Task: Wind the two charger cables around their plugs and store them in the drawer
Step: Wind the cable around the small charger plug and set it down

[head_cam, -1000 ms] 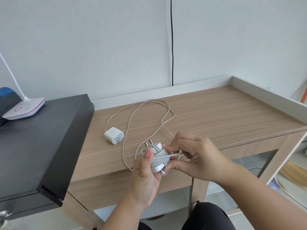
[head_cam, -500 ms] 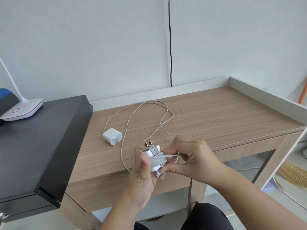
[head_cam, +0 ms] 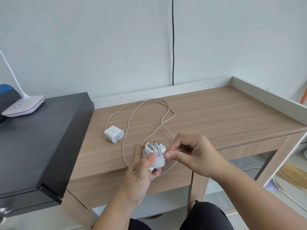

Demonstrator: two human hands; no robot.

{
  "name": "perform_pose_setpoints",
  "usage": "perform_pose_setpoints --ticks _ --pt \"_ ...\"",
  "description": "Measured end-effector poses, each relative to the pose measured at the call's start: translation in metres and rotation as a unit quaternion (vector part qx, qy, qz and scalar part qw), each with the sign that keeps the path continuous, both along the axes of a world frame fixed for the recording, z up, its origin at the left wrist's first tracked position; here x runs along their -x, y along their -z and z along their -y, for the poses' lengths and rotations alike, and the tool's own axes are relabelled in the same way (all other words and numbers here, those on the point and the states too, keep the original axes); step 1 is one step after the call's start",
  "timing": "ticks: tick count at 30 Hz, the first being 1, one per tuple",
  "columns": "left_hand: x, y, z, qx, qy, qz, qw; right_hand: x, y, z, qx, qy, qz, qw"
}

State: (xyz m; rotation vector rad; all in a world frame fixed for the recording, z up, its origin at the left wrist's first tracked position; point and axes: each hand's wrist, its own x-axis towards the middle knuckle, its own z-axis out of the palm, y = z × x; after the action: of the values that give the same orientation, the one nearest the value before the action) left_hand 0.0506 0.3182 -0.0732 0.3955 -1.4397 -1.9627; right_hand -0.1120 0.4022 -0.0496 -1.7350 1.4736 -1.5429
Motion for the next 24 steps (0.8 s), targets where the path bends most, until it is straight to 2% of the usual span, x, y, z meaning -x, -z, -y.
perform_pose_setpoints --ticks 7,11,17,21,24 --pt "0.0009 -0.0028 0.0009 -0.076 0.026 -0.045 0.996 -0.0015 -0.0059 0.0047 -0.064 -0.056 0.121 0.989" --pt "0.0026 -0.003 0.0053 -0.058 0.027 -0.053 0.997 -0.0058 -0.0061 0.006 -0.07 -0.045 0.204 0.975" --pt "-0.0015 0.001 0.0084 -0.108 0.011 -0.07 0.992 -0.0044 -0.0071 0.0044 -0.076 0.017 0.188 0.979" --pt "-0.0014 -0.0008 0.0078 -0.116 0.022 -0.056 0.991 -0.0039 -0.0094 0.0013 -0.074 0.016 0.19 0.979" --pt "0.0014 -0.0014 0.0077 -0.127 0.021 -0.056 0.99 -0.008 -0.007 0.0016 -0.058 0.049 0.134 0.988"
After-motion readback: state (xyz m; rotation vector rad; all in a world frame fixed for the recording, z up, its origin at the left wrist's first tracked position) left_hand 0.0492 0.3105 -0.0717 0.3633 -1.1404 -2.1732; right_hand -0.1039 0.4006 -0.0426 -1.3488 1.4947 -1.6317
